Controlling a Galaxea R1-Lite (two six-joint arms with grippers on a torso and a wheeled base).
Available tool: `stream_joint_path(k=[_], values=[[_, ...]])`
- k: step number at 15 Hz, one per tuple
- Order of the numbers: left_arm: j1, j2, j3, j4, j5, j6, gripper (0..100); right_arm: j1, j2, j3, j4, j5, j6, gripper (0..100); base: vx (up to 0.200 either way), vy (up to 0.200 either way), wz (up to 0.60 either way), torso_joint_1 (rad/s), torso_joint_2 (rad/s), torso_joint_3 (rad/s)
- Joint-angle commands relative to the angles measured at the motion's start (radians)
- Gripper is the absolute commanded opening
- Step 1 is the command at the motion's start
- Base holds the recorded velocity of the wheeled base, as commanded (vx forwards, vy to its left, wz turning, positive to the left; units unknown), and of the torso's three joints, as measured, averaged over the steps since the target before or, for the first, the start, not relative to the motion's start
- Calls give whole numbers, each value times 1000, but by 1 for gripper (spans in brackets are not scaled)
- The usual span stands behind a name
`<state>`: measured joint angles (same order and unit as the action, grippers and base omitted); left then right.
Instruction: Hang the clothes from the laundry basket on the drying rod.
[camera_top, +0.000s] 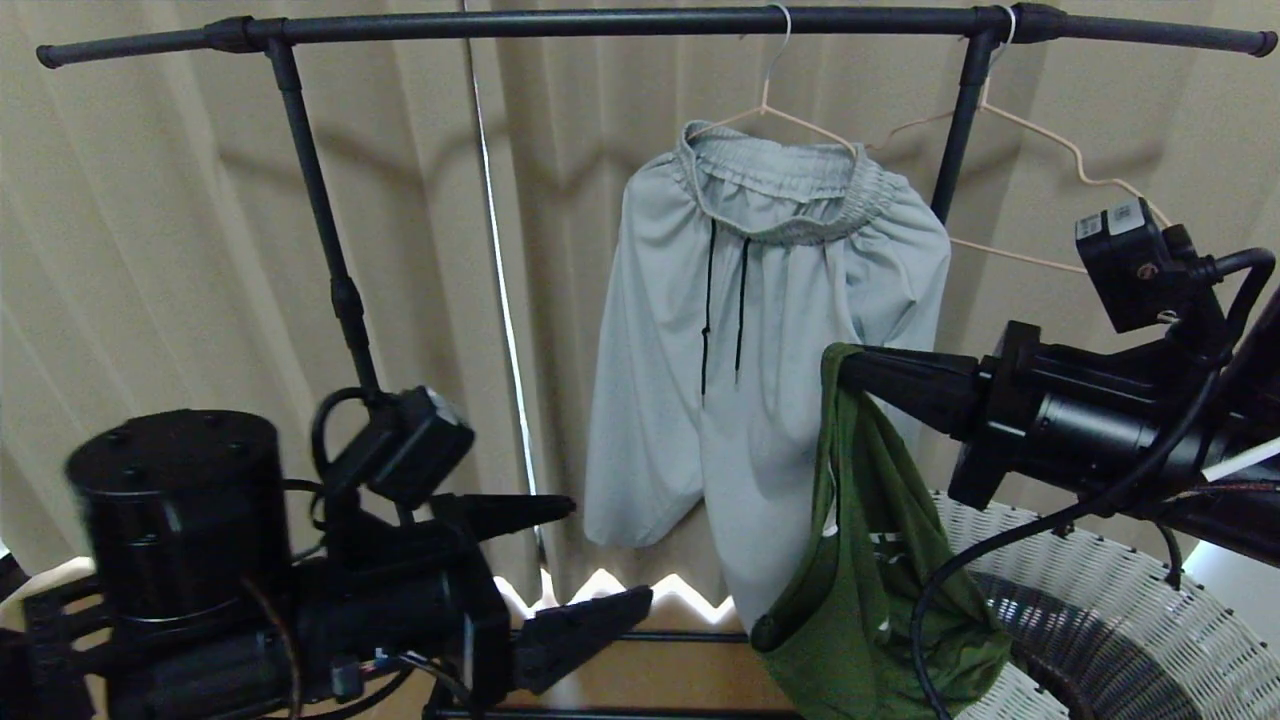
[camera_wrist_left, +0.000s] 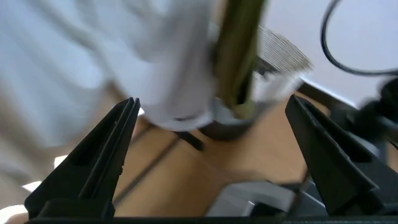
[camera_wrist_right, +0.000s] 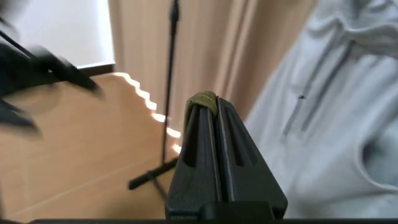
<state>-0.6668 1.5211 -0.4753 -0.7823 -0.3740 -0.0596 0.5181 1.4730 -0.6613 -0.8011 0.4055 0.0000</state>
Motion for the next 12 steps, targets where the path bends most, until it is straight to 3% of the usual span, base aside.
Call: stream_joint_path(k=[1, 6, 10, 12], values=[[-88, 171, -68, -14, 0, -2, 100, 54, -6, -1, -1, 1, 6, 0, 0, 0, 0, 0, 0, 0], [-114, 258, -138, -15, 1, 0, 100, 140, -8, -9, -3, -1, 8, 0, 0, 0, 0, 0, 0, 0], [-132, 317, -177, -25, 4, 0, 100, 143, -17, -6, -3, -1, 8, 0, 0, 0, 0, 0, 0, 0], [-132, 383, -189, -75, 21, -20, 100, 143, -26, -8, -3, 1, 8, 0, 0, 0, 0, 0, 0, 0]])
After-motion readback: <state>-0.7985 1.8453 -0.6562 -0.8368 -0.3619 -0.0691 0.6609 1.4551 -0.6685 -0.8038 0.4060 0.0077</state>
